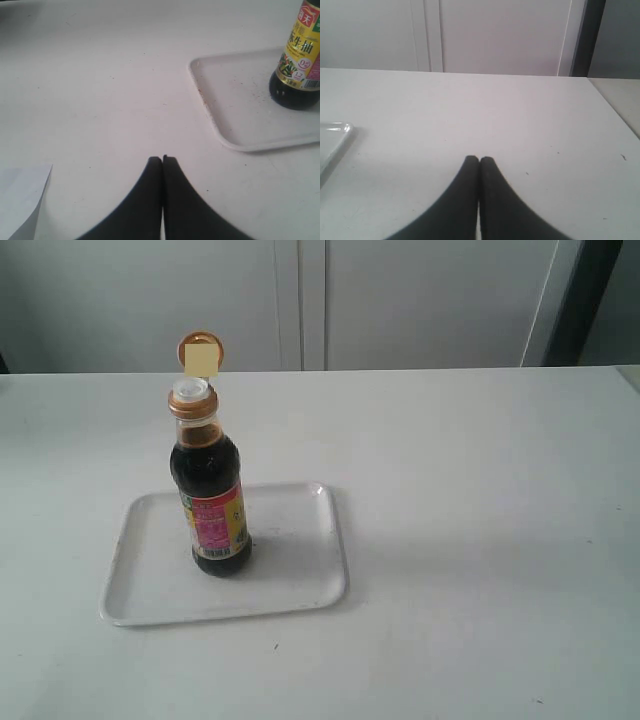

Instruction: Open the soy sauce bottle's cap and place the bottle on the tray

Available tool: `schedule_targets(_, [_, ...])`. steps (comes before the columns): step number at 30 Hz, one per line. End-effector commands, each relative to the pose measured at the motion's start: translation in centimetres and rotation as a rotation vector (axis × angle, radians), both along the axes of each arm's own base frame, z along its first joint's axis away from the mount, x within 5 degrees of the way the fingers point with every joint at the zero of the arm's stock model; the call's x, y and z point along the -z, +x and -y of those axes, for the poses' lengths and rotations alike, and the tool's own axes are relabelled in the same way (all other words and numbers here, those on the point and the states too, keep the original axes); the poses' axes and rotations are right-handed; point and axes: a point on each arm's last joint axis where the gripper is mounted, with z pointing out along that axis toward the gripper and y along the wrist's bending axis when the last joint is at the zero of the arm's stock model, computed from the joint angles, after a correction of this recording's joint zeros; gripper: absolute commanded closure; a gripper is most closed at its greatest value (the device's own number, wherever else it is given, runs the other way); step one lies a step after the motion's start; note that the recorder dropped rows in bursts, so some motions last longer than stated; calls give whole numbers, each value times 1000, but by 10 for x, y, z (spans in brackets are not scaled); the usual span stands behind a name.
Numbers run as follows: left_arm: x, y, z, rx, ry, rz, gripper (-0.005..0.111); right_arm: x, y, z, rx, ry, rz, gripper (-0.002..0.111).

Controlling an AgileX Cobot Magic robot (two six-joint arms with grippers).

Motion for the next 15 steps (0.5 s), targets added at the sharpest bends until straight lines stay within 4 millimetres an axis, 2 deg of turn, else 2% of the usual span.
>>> schedule_targets(1, [1,0,0,-1,-8,-3,107,2,0,0,6,-4,-2,108])
schedule_targets(5, [1,0,0,-1,-8,-3,107,8,-2,1,7,-24,-75,108])
schedule_targets(15, [1,0,0,-1,-8,-3,107,11,-2,1,7,-31,-109,108])
